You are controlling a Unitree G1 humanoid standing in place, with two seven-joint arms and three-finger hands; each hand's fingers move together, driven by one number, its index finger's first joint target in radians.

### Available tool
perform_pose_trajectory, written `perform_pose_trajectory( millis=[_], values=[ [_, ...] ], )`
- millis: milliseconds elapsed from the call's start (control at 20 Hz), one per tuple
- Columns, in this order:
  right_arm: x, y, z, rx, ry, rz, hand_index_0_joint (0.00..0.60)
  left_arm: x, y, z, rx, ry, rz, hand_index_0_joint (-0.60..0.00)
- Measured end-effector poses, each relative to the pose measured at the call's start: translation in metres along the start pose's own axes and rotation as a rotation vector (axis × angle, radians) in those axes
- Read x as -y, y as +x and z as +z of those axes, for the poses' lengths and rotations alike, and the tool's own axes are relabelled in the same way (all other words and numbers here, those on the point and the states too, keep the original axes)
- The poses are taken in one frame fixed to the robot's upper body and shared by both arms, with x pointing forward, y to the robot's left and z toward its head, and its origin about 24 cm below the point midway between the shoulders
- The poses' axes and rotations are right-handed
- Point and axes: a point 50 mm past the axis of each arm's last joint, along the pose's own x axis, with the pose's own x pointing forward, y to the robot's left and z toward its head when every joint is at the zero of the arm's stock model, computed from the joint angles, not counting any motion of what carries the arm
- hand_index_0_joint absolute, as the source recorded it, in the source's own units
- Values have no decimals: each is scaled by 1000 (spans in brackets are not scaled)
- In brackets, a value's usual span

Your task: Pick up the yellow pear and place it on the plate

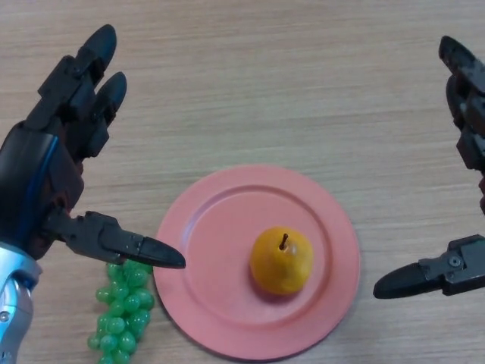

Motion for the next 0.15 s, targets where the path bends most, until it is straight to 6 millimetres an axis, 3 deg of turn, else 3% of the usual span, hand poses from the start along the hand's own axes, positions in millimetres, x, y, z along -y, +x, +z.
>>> perform_pose_trajectory(
  millis=[150],
  values=[
    [-4,-5,-3,-2,-55,65,0,2,0,4,-3,0,-9,0]
  ],
)
